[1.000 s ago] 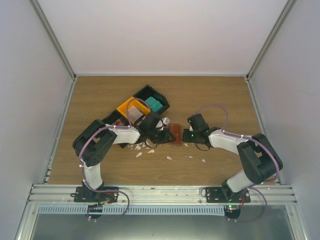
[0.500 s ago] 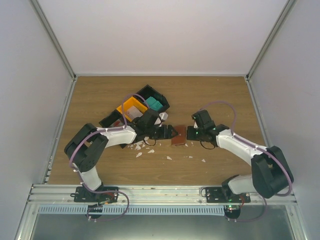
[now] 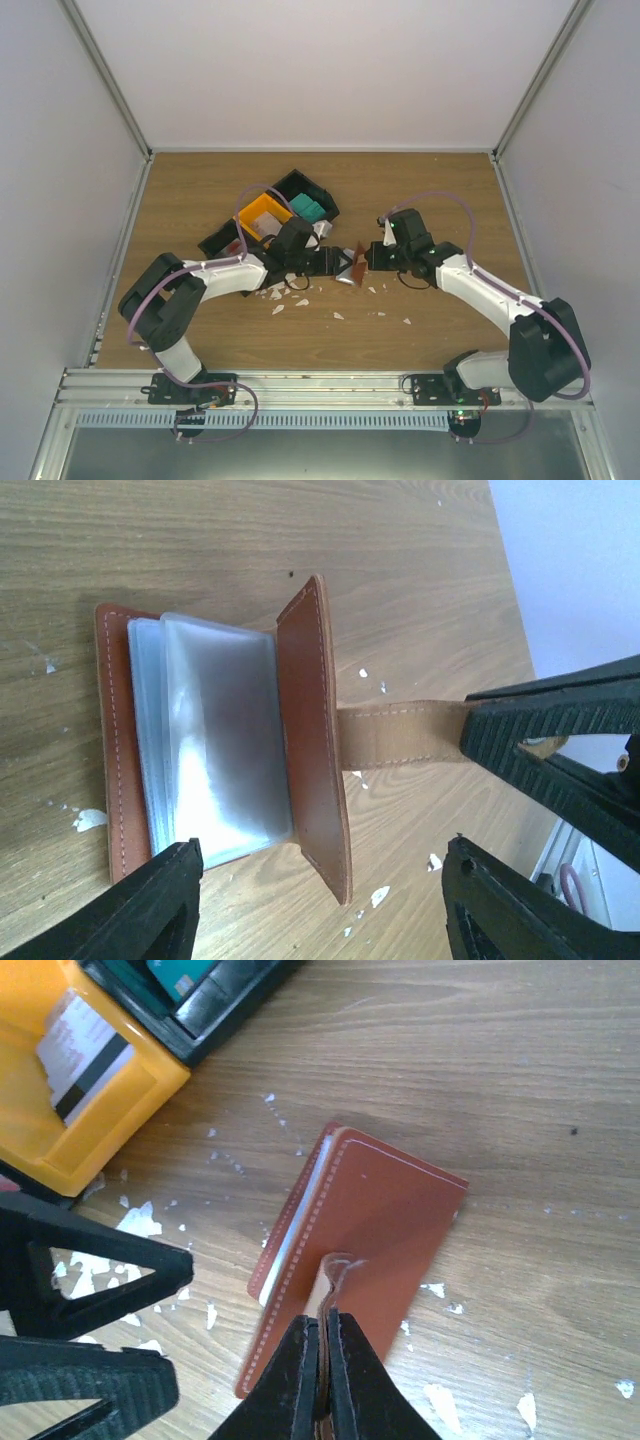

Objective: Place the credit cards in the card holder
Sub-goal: Open the card holder at the center of the board.

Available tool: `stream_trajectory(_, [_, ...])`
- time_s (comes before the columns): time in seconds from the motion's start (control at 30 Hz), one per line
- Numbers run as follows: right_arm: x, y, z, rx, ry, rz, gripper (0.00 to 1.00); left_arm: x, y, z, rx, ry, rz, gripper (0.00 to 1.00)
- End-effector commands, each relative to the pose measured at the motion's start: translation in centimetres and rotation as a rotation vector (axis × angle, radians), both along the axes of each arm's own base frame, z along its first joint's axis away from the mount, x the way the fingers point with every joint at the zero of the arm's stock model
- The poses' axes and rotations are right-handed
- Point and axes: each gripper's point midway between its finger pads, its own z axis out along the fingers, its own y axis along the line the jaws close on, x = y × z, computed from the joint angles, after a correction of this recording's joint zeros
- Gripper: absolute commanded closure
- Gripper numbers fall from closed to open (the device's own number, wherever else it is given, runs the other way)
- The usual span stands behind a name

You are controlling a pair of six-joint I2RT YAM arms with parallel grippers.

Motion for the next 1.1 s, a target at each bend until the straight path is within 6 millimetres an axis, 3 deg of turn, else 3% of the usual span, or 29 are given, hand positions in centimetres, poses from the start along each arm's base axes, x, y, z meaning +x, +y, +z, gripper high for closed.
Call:
stream_trajectory(0.0, [0.4,-1.6,-1.5,-0.076,0.001,-0.049,0.99,0.4,-0.1,0.4,-0.027,-0.033,0.006,0.36])
stream_trajectory(0.27, [0.2,-6.2,-3.1,-0.267,-0.003,-0.184,1.0,0.2,-0.8,-0.5,-0.041,-0.003,-0.026,0.52])
stream_trajectory(0.43, [0.1,-8.2,-3.9,-0.348,0.015,-0.246,1.0,0.0,-2.7,-2.1,-0.053,0.055,-0.119,0.62])
stream_trajectory(0.63, [0.4,-9.2,-4.7,-0.4,0.023,-0.28,0.99,0.4,-3.7,-3.0,-0.071,0.075,-0.145,0.66])
stream_trajectory(0.97, [-0.1,-10.0,-8.7,-0.449,0.082,-0.287,0.99,0.3,-2.7,-5.9,0.022,0.132,-0.109,0.63])
stream_trajectory(1.07, [0.0,-9.9,-8.8,-0.452,0.085,-0.285,1.0,0.2,-2.9,-5.9,0.013,0.14,-0.122,0.64])
